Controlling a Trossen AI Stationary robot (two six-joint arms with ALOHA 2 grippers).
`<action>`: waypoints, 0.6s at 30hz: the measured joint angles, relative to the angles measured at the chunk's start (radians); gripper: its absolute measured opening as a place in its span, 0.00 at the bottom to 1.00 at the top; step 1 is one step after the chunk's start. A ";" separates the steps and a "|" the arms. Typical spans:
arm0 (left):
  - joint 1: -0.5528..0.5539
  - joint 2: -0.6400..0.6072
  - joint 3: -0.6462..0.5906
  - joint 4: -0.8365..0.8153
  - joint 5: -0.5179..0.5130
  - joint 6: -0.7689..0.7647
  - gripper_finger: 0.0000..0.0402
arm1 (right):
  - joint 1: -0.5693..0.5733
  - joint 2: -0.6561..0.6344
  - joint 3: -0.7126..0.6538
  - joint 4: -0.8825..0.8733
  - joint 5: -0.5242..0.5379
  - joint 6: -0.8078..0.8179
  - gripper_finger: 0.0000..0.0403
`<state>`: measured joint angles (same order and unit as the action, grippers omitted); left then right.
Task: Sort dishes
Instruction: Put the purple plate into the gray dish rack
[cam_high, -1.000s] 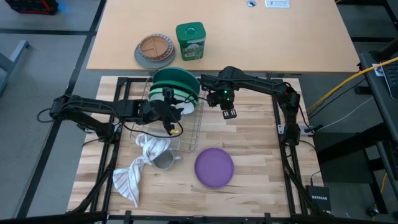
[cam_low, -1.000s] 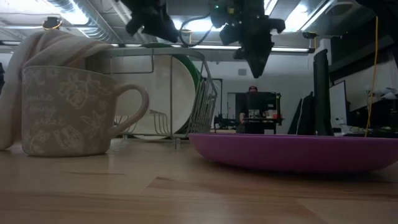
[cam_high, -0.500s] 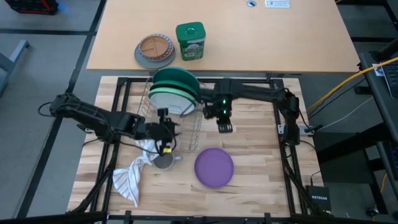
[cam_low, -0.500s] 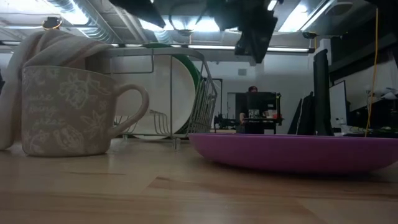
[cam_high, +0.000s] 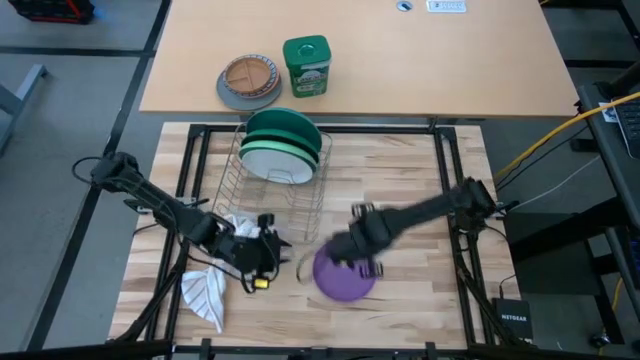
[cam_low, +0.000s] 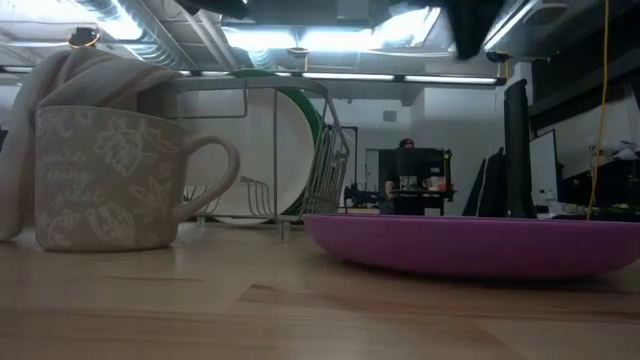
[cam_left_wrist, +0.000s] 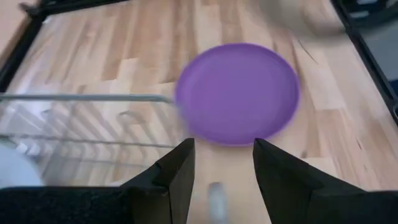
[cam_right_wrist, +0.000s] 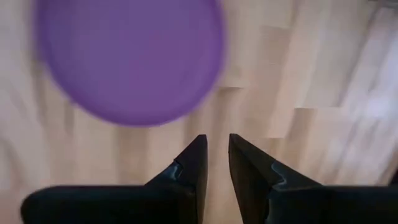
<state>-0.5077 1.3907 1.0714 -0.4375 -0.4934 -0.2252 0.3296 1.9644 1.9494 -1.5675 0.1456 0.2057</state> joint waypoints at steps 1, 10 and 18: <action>-0.012 0.019 0.000 0.017 0.000 0.010 0.38 | 0.036 0.000 0.000 0.002 0.001 0.041 0.17; -0.080 0.186 0.000 0.278 0.000 0.106 0.38 | 0.308 0.006 0.000 0.209 0.005 0.284 0.17; -0.113 0.272 0.000 0.423 0.000 0.121 0.38 | 0.440 0.073 0.000 0.404 0.098 0.321 0.17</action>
<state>-0.6208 1.6627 1.0710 -0.0141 -0.4930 -0.1039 0.7699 2.0375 1.9491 -1.1638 0.2441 0.5266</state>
